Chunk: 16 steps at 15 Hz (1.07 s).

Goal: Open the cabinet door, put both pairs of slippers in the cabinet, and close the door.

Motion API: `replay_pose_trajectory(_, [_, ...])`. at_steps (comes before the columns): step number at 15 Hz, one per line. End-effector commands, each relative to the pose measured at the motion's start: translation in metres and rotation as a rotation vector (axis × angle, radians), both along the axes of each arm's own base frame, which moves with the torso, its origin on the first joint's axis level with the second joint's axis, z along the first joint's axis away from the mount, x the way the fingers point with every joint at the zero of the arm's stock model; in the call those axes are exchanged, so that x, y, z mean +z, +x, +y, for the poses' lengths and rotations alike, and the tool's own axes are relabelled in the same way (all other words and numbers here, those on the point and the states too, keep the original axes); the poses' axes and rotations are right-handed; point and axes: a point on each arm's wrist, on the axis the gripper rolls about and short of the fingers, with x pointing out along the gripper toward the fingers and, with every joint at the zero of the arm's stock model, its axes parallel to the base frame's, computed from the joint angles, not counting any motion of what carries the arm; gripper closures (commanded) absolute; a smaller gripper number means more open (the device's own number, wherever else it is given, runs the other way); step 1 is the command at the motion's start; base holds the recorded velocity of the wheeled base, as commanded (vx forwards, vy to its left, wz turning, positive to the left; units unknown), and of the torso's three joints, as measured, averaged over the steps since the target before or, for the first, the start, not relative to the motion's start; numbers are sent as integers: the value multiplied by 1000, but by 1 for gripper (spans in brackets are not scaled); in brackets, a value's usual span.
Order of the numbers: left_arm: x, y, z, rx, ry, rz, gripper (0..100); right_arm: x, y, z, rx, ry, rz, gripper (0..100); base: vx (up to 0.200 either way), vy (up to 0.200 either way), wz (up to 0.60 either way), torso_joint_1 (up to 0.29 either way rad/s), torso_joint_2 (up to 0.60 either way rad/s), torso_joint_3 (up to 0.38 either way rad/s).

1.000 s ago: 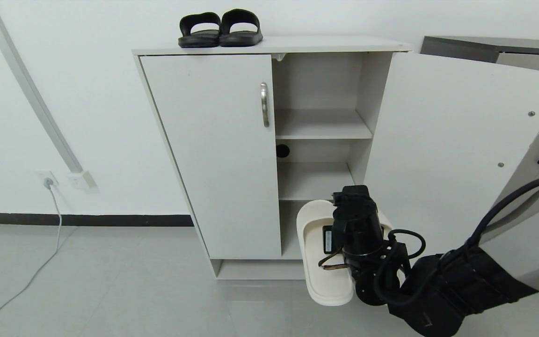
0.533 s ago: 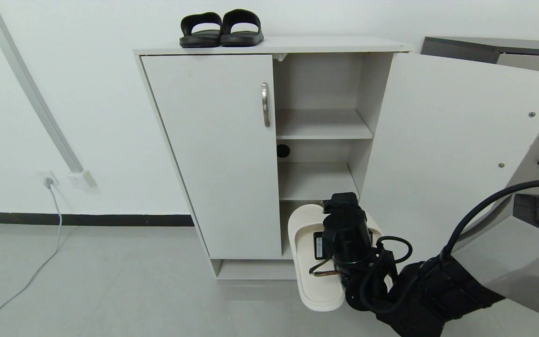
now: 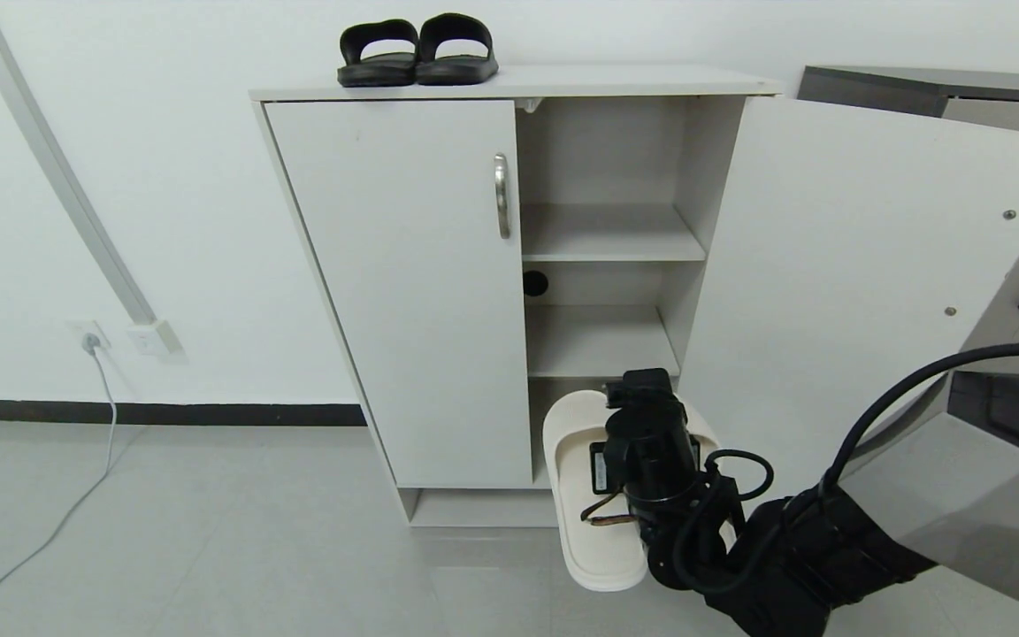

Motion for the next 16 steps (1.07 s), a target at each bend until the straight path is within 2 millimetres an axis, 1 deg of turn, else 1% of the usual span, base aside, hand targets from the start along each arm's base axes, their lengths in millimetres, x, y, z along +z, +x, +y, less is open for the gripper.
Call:
replay_pose_trajectory(1, [0, 0, 0, 0, 0, 3, 100, -1, 0, 0, -1, -2, 2, 100, 0, 0, 0, 7, 2, -144])
replay_pose_trajectory(5, [0, 0, 0, 2, 0, 3, 100, -7, 4, 5, 18, -2, 10, 100, 0, 0, 0, 2, 1, -181])
replay_pose_trajectory(7, [0, 0, 0, 0, 0, 3, 100, -5, 8, 9, 18, 10, -1, 100, 0, 0, 0, 5, 0, -205])
replay_pose_trajectory(10, [0, 0, 0, 0, 2, 3, 100, -5, 11, 7, 17, -6, -4, 100, 0, 0, 0, 2, 5, -199])
replay_pose_trajectory(11, [0, 0, 0, 0, 2, 1, 100, -8, 14, 8, 13, -2, -11, 100, 0, 0, 0, 7, 7, -193])
replay_pose_trajectory(13, [0, 0, 0, 0, 0, 3, 100, -9, 21, 9, 16, 1, -72, 100, 0, 0, 0, 2, 5, -202])
replay_pose_trajectory(15, [0, 0, 0, 0, 0, 3, 100, 0, 22, 9, 20, 20, -170, 100, 0, 0, 0, 5, 5, -198])
replay_pose_trajectory(16, [0, 0, 0, 0, 0, 1, 100, 8, 22, 6, 19, 12, -241, 100, 0, 0, 0, 2, 2, -129])
